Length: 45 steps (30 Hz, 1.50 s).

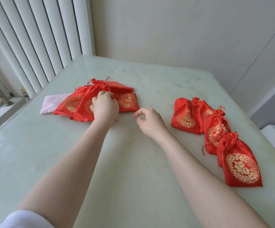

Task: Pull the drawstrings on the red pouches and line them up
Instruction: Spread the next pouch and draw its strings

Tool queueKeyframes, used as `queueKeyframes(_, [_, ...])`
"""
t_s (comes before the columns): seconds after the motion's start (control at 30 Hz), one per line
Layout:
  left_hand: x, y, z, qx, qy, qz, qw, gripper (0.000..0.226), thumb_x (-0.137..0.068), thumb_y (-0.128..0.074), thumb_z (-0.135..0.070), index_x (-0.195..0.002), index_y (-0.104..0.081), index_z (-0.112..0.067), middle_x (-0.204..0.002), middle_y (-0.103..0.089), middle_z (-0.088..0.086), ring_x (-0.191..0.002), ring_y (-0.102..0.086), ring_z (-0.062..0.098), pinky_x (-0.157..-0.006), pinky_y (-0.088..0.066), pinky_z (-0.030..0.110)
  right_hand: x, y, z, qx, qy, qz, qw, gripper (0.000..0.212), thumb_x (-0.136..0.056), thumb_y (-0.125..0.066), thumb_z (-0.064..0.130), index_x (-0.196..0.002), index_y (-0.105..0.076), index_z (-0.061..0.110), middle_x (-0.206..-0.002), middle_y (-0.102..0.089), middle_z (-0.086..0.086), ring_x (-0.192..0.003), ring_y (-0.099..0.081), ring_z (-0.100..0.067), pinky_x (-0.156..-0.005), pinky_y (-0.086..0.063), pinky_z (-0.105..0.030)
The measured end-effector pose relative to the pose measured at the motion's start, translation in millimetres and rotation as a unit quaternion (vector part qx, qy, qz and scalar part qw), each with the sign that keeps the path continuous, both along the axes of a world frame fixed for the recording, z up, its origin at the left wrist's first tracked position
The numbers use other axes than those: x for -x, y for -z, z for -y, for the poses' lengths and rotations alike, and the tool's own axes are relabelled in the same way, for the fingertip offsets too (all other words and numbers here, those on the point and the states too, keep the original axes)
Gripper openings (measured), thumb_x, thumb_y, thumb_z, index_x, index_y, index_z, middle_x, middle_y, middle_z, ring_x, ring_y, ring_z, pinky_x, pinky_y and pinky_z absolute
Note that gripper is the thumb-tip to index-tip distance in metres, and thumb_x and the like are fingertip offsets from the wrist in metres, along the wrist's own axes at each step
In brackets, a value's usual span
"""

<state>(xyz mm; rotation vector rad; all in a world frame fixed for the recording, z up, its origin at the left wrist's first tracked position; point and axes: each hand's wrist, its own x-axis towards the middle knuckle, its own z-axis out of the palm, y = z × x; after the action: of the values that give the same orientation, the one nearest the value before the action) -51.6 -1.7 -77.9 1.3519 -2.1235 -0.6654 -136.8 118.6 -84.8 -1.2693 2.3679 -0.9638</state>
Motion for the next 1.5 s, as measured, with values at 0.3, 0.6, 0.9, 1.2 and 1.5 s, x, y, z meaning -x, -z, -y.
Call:
queueKeyframes(0.3, [-15,-6,-29,0.060,0.223,-0.265,0.936,0.021,-0.084,-0.056,0.003,-0.084,-0.065,-0.015,-0.087,-0.058,-0.014,-0.081,-0.057,0.002,-0.075,-0.043,0.010,0,-7,12,0.137,0.032,0.017,0.990,0.049,-0.082,-0.052,0.000,-0.130,-0.043,0.008,-0.135,-0.045,-0.008,-0.127,-0.037,-0.020,-0.101,-0.028,-0.020])
queueKeyframes(0.6, [-24,-8,-32,-0.081,0.185,-0.307,0.930,0.026,-0.090,-0.053,-0.004,-0.089,-0.058,-0.030,-0.087,-0.064,-0.012,-0.079,-0.064,0.012,-0.070,-0.052,0.028,-2,-3,24,0.132,-0.063,0.166,0.975,0.065,-0.078,-0.072,0.028,-0.134,-0.040,0.023,-0.124,-0.059,0.006,-0.112,-0.056,-0.007,-0.097,-0.045,-0.028])
queueKeyframes(0.9, [-37,-8,-12,-0.056,0.214,-0.285,0.933,0.027,-0.087,-0.051,0.003,-0.079,-0.051,-0.022,-0.077,-0.056,-0.001,-0.066,-0.050,0.012,-0.066,-0.043,0.027,3,4,49,0.189,0.034,0.205,0.960,0.037,-0.086,-0.049,0.000,-0.115,-0.061,0.020,-0.103,-0.066,0.005,-0.102,-0.061,-0.011,-0.096,-0.047,-0.031])
queueKeyframes(1.2, [-41,-9,18,0.081,0.043,-0.170,0.981,0.023,-0.084,-0.046,0.004,-0.093,-0.062,-0.010,-0.102,-0.059,0.006,-0.097,-0.054,0.026,-0.084,-0.038,0.024,20,-12,39,0.278,0.235,0.096,0.926,0.025,-0.087,-0.058,0.026,-0.066,-0.048,0.017,-0.060,-0.048,0.007,-0.057,-0.042,-0.010,-0.061,-0.032,-0.028])
queueKeyframes(1.5, [-16,-33,-44,0.101,0.248,-0.116,0.957,0.057,-0.086,-0.050,-0.013,-0.140,-0.033,-0.006,-0.146,-0.036,0.011,-0.137,-0.029,0.023,-0.107,-0.017,0.021,12,-13,-10,0.308,0.138,0.192,0.922,0.032,-0.091,-0.049,0.023,-0.063,-0.045,0.007,-0.061,-0.038,0.003,-0.062,-0.034,-0.009,-0.063,-0.027,-0.032])
